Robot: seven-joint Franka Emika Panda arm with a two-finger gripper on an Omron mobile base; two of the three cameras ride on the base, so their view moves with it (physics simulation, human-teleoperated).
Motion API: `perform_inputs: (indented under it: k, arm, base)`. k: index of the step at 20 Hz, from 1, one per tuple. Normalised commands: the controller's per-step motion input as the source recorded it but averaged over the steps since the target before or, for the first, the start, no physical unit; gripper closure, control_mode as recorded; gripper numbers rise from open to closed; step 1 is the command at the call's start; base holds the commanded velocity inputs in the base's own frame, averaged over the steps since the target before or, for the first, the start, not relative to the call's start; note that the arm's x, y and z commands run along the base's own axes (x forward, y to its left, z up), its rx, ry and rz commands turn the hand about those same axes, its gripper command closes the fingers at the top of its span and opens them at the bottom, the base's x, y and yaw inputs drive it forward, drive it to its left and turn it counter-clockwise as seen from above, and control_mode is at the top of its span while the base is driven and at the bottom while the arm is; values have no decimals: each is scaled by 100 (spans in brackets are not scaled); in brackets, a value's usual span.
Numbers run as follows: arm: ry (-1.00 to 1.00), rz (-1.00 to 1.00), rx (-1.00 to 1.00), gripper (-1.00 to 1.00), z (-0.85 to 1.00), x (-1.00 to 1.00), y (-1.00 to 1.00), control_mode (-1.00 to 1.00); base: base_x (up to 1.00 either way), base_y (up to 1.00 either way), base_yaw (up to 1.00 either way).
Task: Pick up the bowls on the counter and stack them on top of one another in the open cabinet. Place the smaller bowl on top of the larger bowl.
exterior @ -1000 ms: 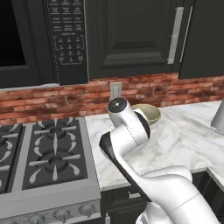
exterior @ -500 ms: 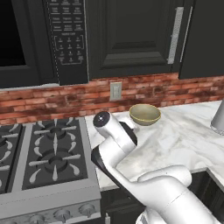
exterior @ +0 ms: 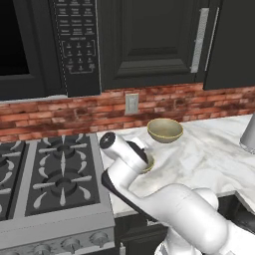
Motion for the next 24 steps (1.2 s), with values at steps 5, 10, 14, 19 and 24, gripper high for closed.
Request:
perform_inputs:
  k: [5, 10, 14, 19, 24]
  arm:
    - [10, 0, -8, -100, -39, 43, 0, -100]
    - [9, 0, -4, -100, -26, 33, 3, -100]
    - [7, 0, -2, -100, -21, 32, 9, -100]
    - [6, 0, -1, -100, -19, 29, 9, -100]
    - [1, 0, 0, -100, -20, 3, 1, -100]
  base:
    - [0, 0, 0]
    - [0, 0, 0]
    - [0, 0, 0]
    - [0, 0, 0]
    - [0, 0, 0]
